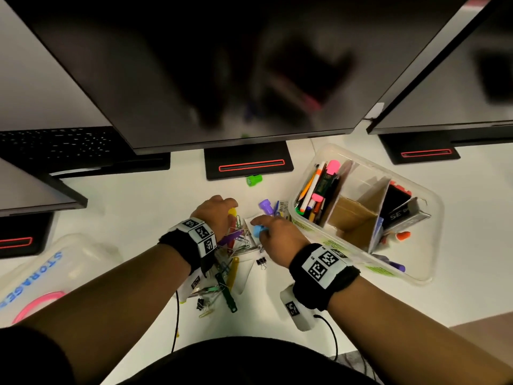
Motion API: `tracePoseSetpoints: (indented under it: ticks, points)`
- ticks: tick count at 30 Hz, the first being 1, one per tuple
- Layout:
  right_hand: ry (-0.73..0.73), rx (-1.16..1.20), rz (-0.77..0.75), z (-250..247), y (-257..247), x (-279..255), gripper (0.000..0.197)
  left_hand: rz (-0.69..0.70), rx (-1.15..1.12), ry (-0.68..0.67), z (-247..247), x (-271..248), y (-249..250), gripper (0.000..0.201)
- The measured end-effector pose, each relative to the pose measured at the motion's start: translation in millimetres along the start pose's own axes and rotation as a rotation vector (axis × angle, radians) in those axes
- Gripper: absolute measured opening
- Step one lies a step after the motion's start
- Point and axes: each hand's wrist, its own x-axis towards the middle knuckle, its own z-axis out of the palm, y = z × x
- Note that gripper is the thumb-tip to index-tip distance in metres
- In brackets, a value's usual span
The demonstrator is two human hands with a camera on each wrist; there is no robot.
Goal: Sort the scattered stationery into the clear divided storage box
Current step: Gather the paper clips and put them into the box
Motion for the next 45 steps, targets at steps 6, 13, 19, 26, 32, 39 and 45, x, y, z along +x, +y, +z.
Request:
tracePoseSetpoints:
  ticks: [6, 13, 19, 26, 32, 39, 45]
  points:
    - [0.006, 0.029, -0.077, -31, -13, -16, 0.031, 0.031, -0.035, 0.084, -7, -2, 6, 0.03]
    - [0.293, 0.202, 0.086, -100, 21, -31, 0.014, 0.368, -0.306, 0.311, -48, -32, 85, 0.021]
    - [0.236, -0.012, 0.287, -126, 63, -49, 0.017, 0.542, -0.342, 0.142, -30, -32, 161, 0.025]
    - [0.231, -0.053, 0.343, -125, 76, -60, 0.032, 0.515, -0.369, -0.048, -10, -25, 185, 0.054]
    - [0.26, -0.07, 0.27, -121, 56, -53, 0.009, 0.459, -0.544, 0.1, -28, -28, 152, 0.042]
    - [0.074, 0.014, 0.045, -63, -11, -17, 0.017, 0.189, -0.363, 0.332, -42, -7, 36, 0.026]
    - [-0.07, -0.202, 0.113, 6, -29, 30, 0.041, 0.078, -0.116, 0.077, -19, -2, -19, 0.03]
